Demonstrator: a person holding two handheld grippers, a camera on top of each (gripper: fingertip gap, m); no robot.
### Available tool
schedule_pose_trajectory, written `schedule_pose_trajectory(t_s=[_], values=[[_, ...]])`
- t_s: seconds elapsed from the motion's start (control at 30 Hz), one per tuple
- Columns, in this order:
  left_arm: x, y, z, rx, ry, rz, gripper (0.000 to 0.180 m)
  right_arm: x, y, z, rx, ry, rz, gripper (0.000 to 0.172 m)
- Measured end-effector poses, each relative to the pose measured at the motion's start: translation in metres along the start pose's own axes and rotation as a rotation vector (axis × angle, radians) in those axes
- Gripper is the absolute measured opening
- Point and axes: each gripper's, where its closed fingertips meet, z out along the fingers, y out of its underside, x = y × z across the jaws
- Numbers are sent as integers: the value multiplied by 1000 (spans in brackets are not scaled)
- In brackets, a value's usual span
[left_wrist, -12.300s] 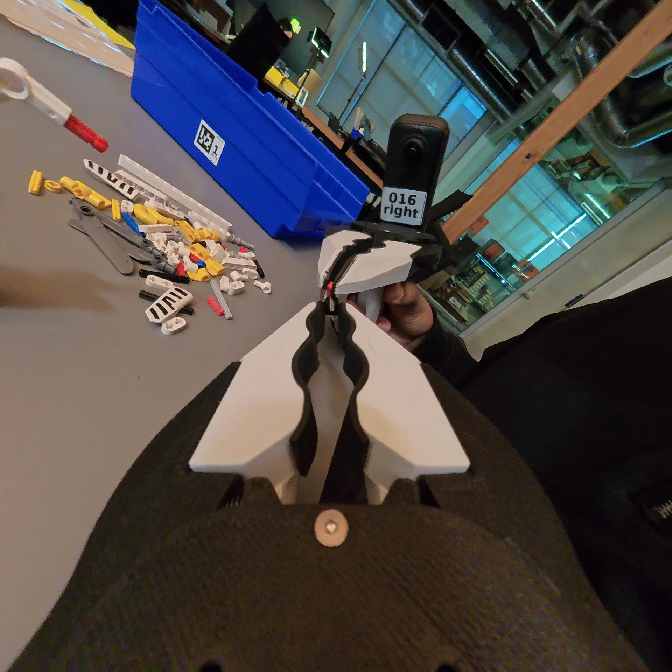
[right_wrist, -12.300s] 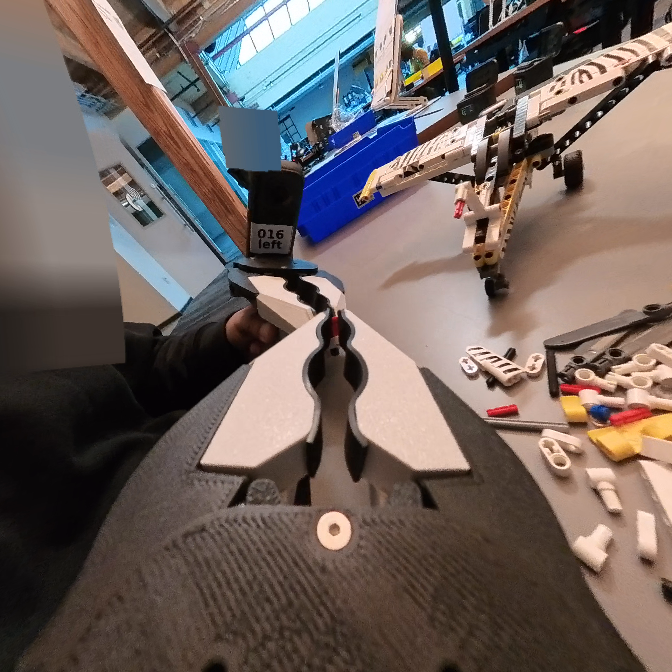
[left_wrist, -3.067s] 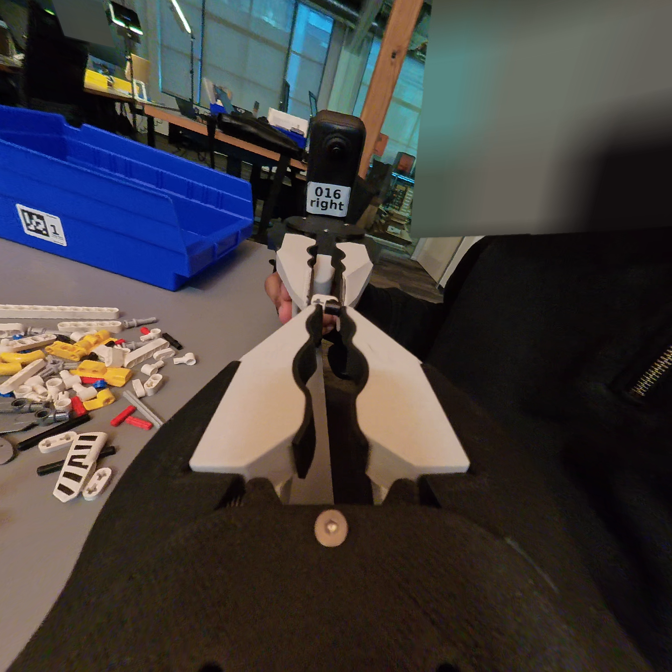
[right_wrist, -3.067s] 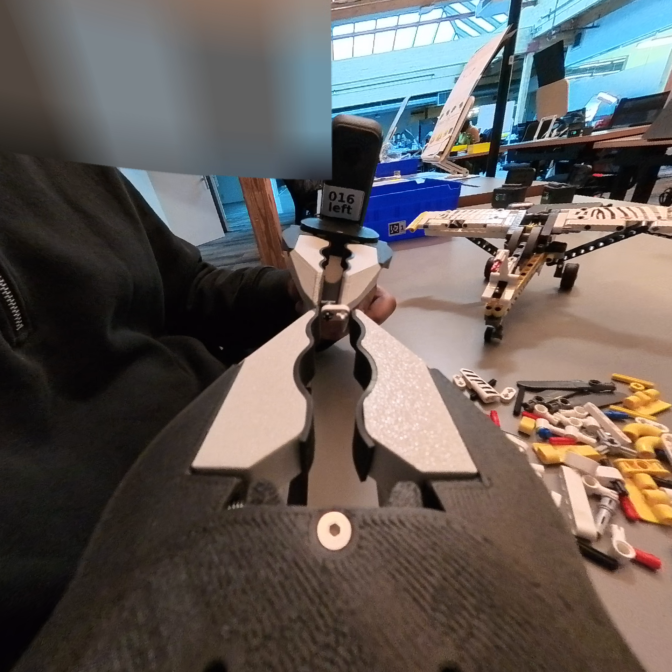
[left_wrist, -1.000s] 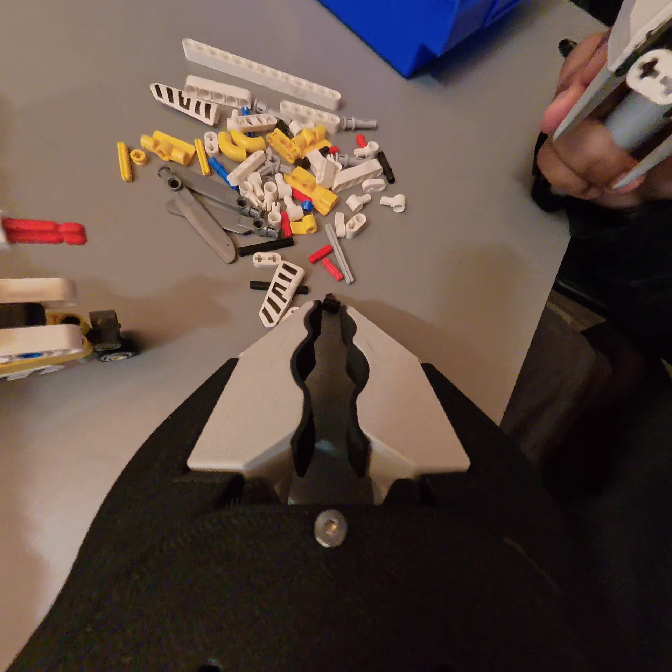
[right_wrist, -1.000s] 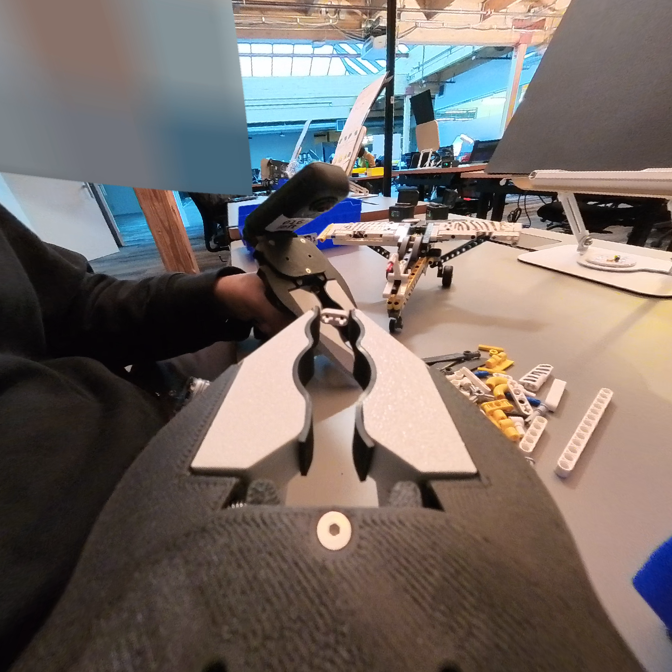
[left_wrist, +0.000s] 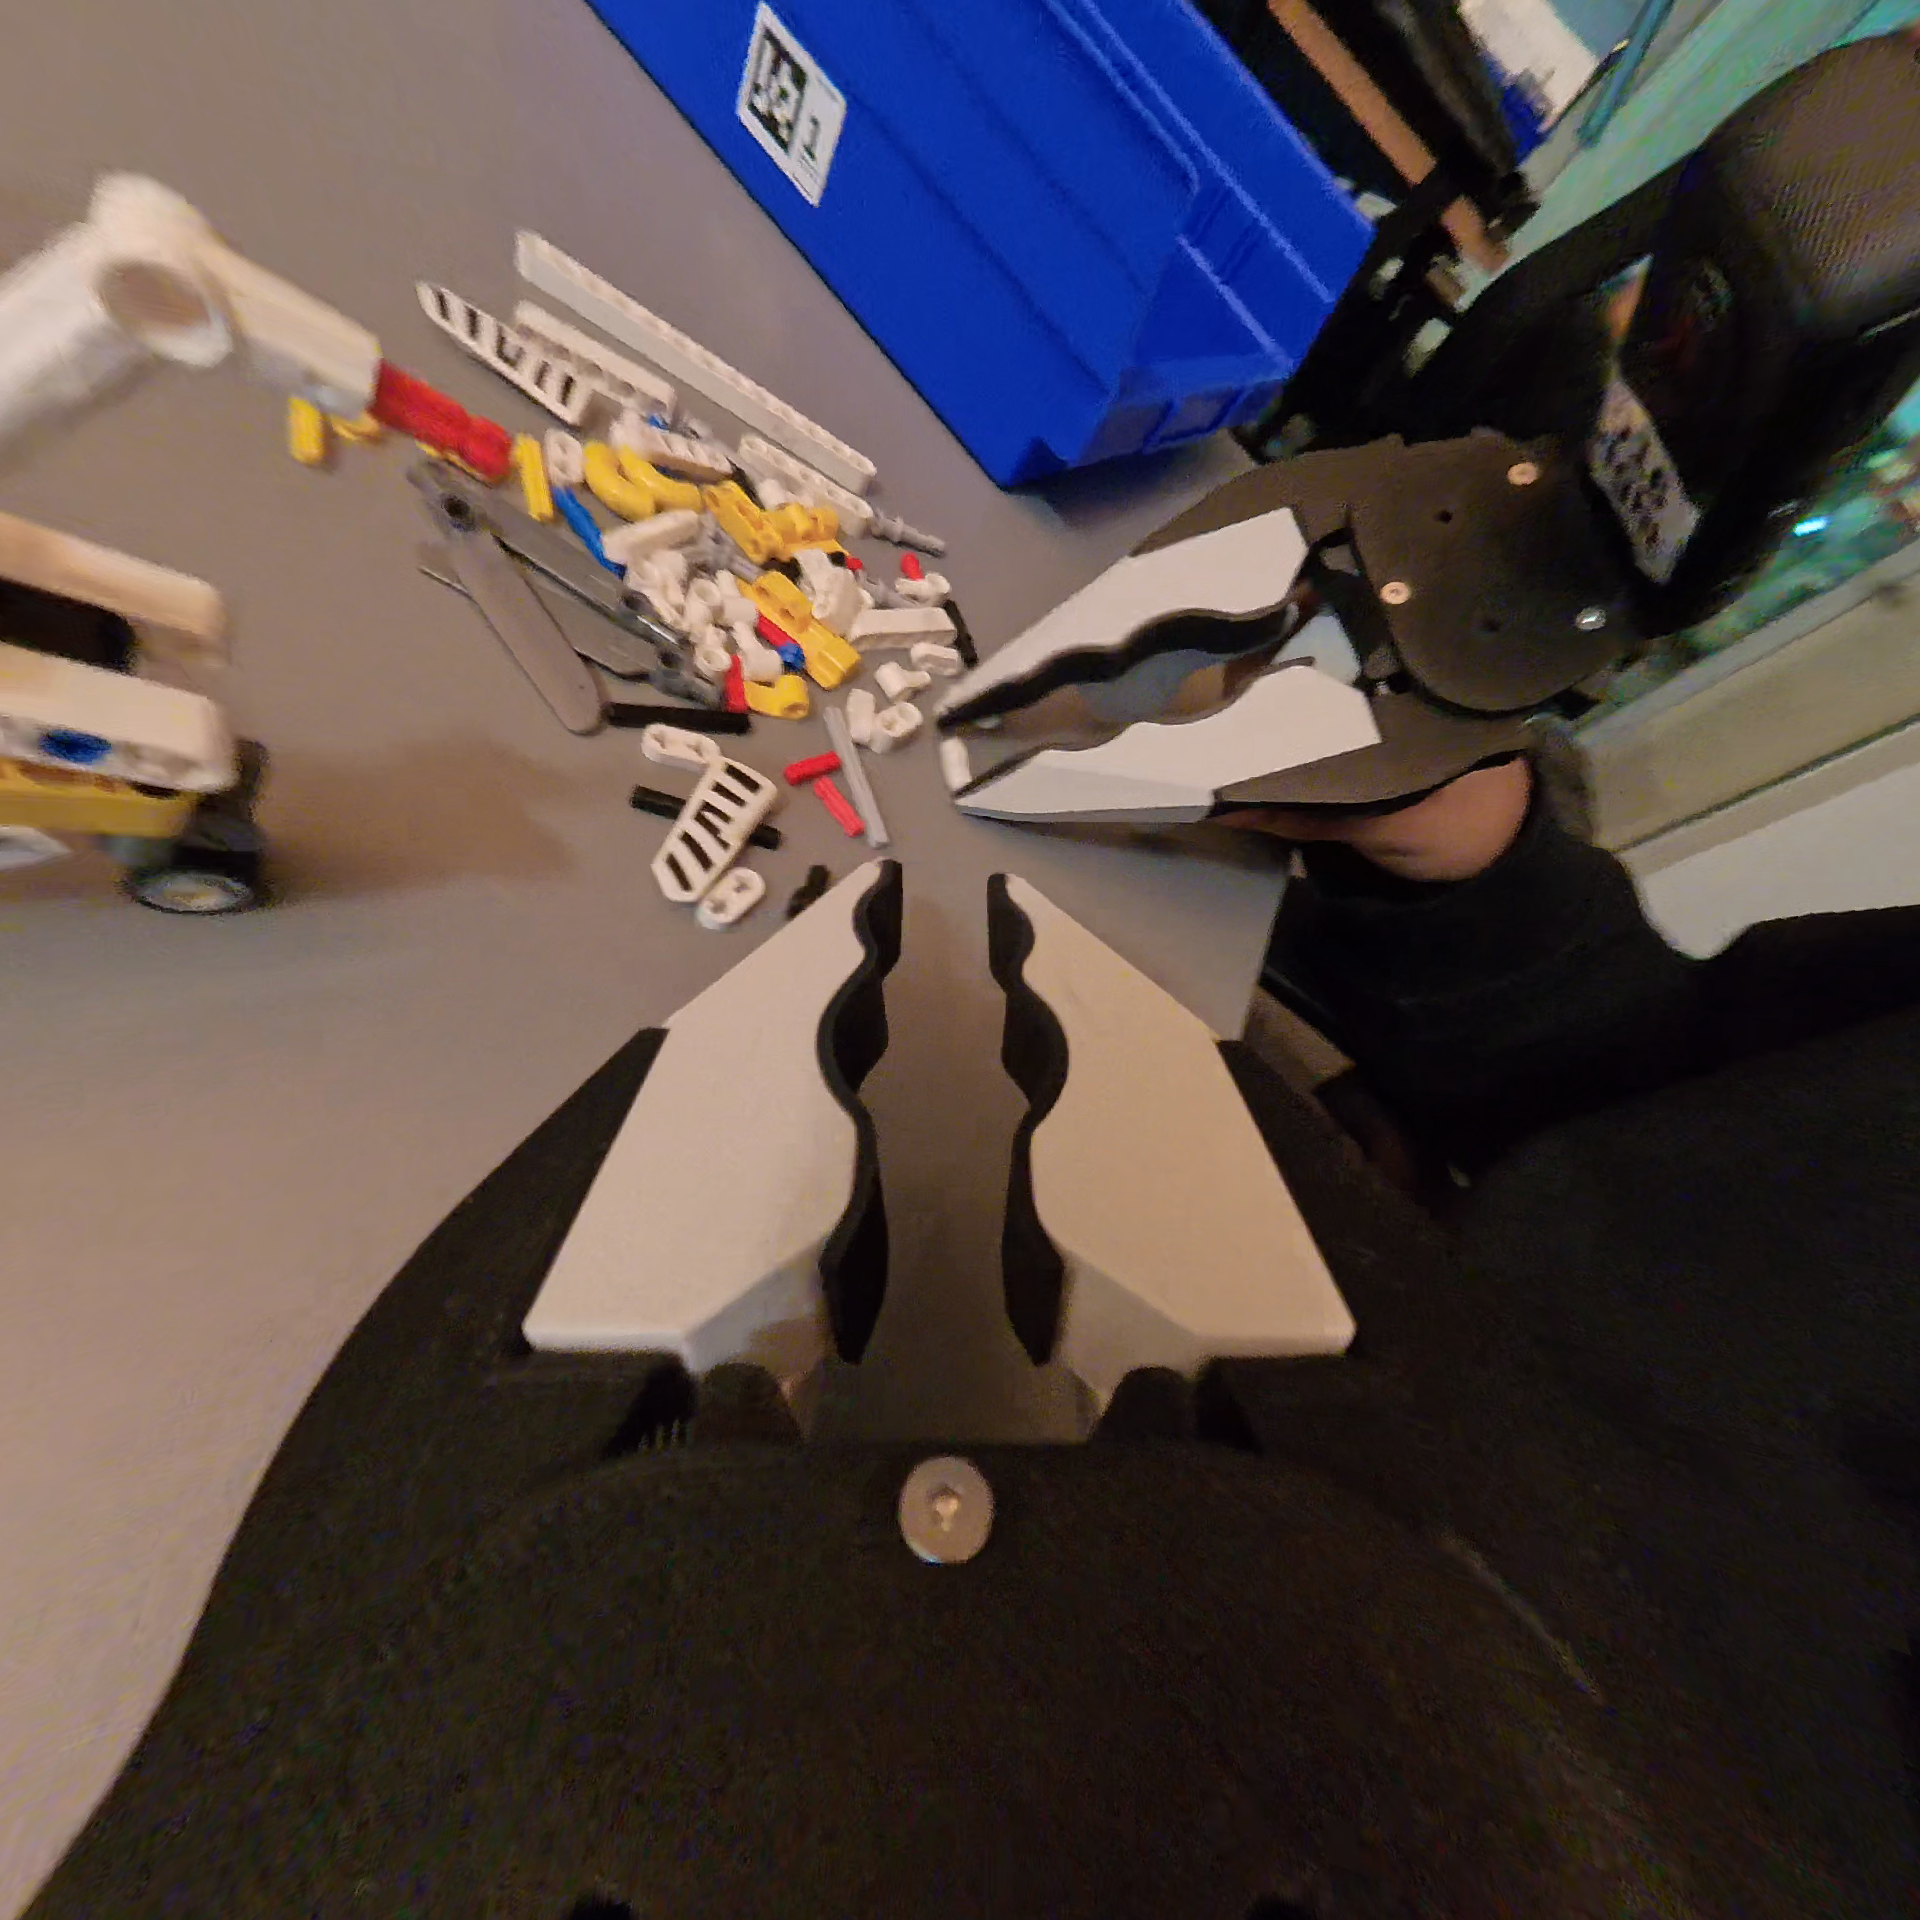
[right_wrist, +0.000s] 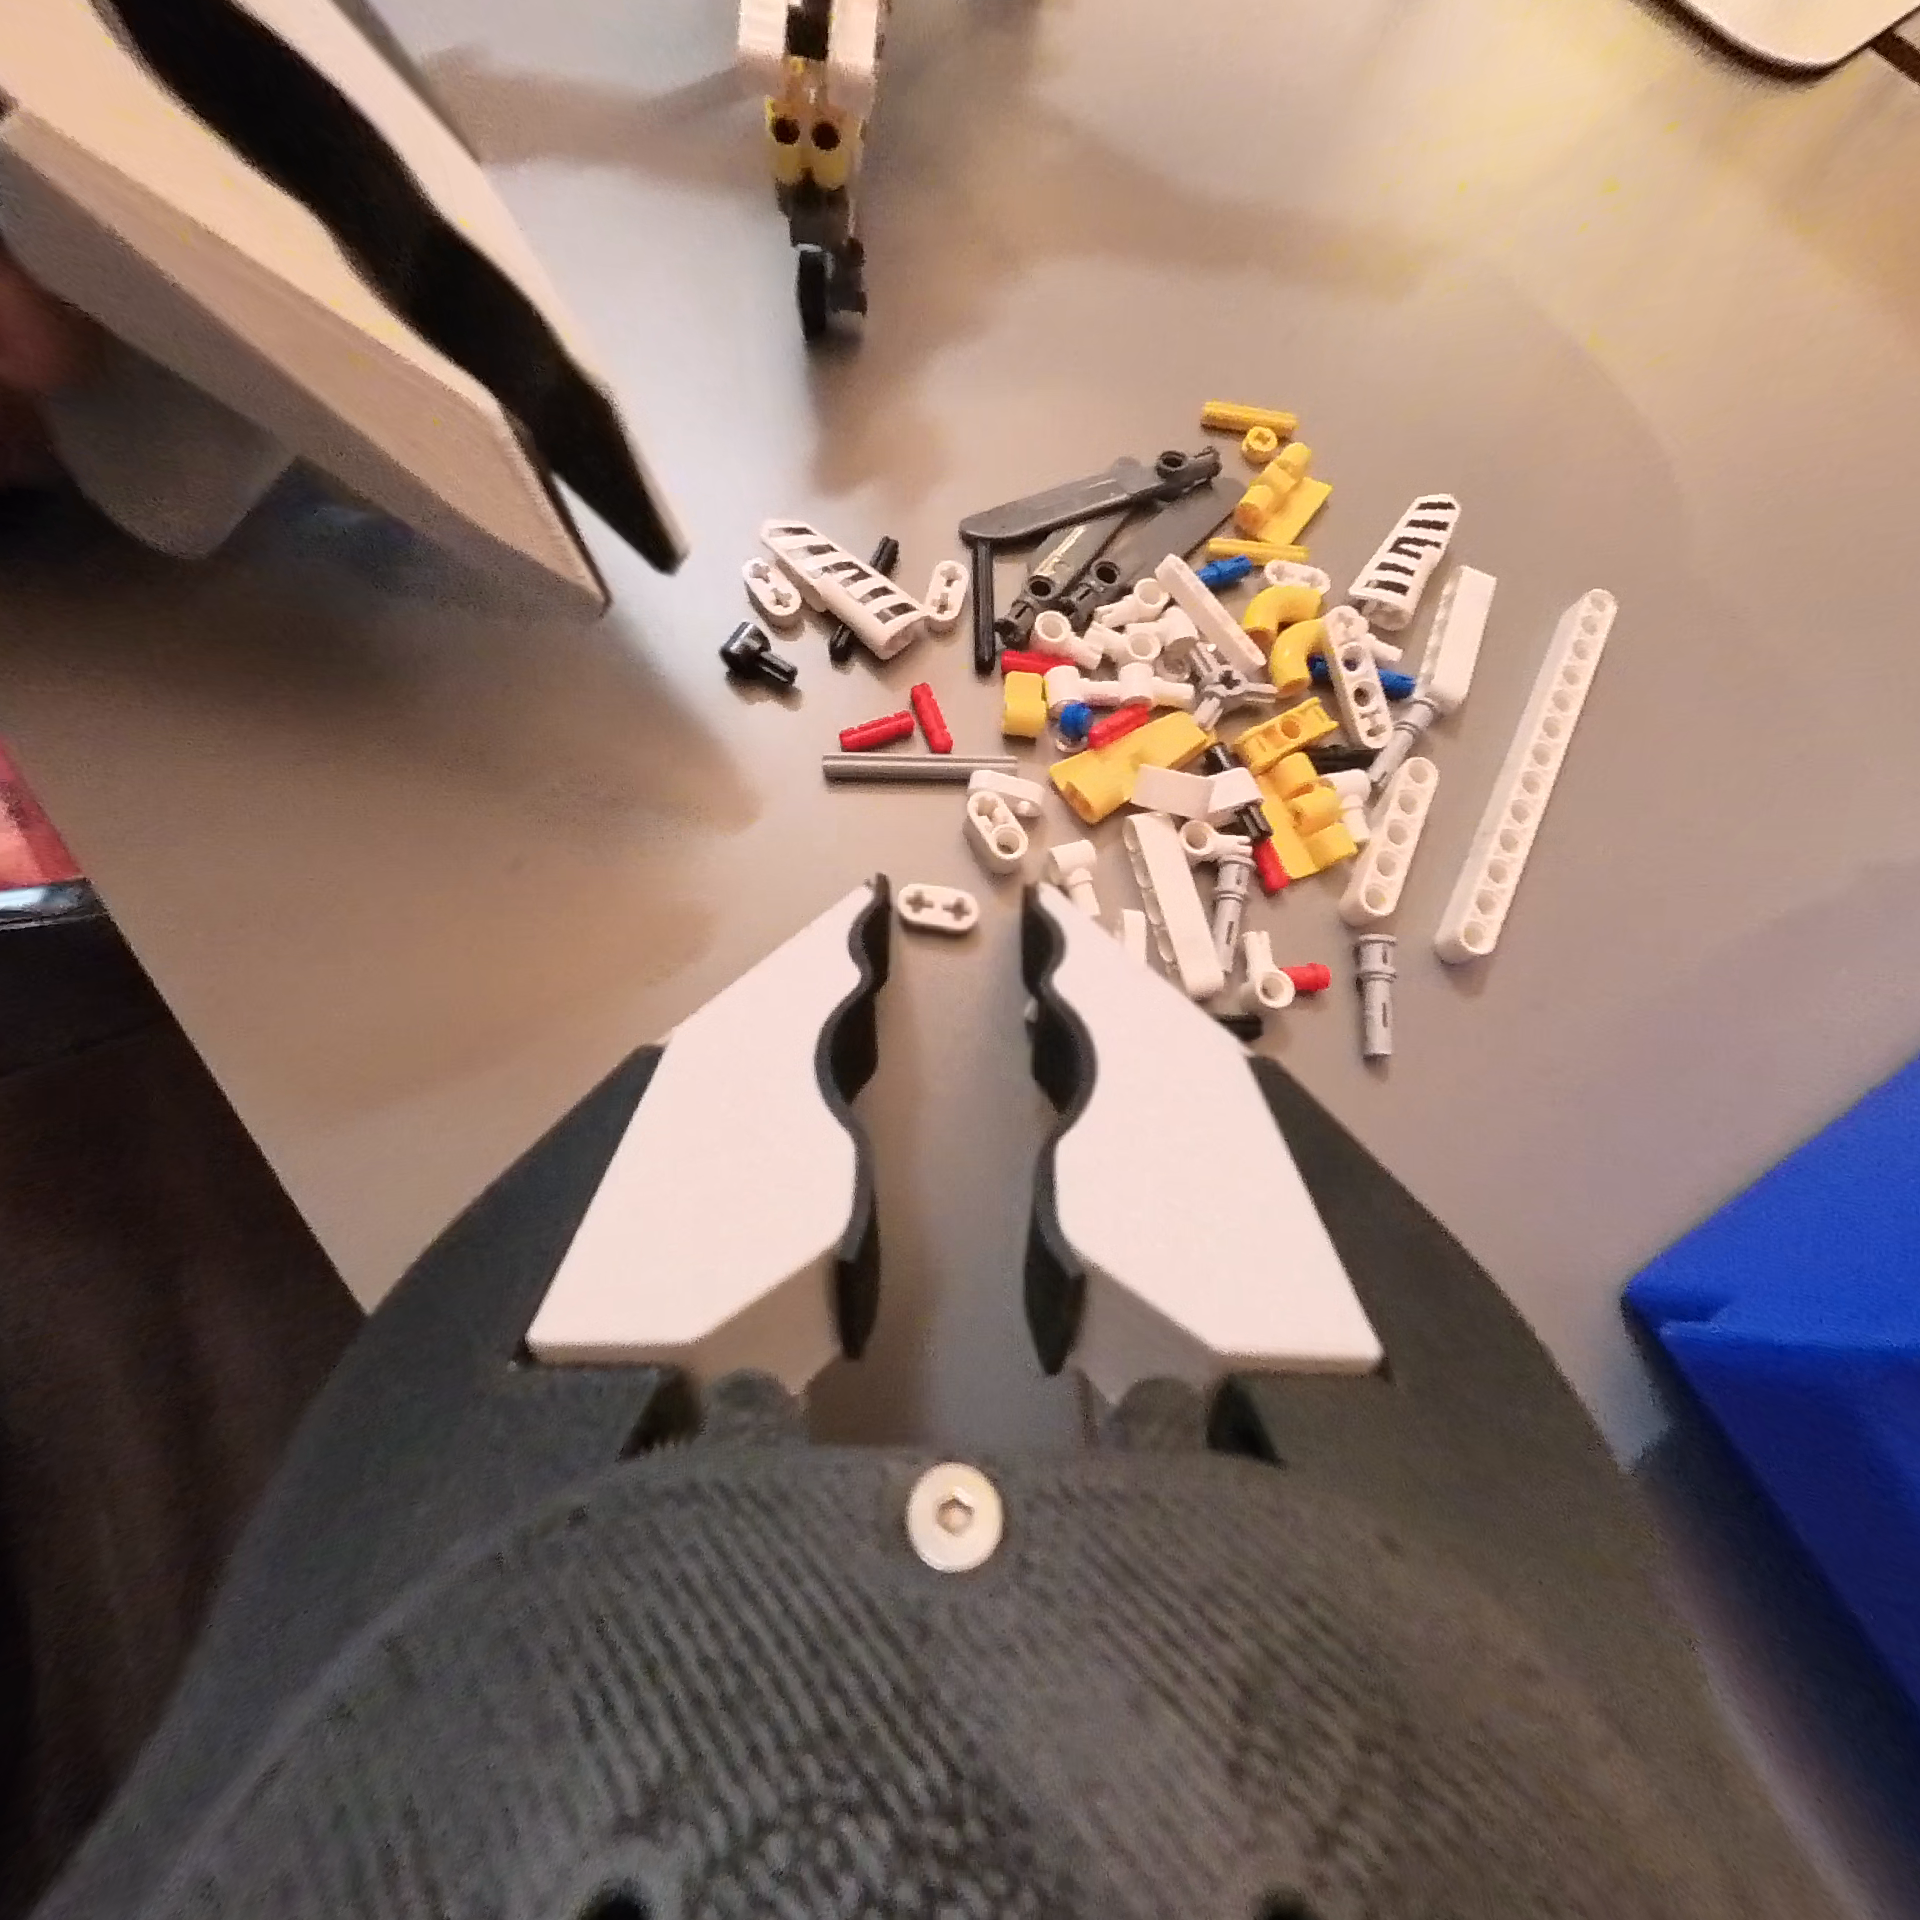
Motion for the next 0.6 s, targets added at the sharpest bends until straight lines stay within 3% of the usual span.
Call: schedule_pose_trajectory(t_s=[0.1,0.43,0.6], values=[[2,-5,-2,45,8,-13,12,2,-1,-1,8,-27,46,41],[2,-5,-2,49,5,-19,11,19,-34,-36,327,-119,221,23],[1,-5,-2,48,6,-23,11,18,-34,-35,322,-122,221,24]])
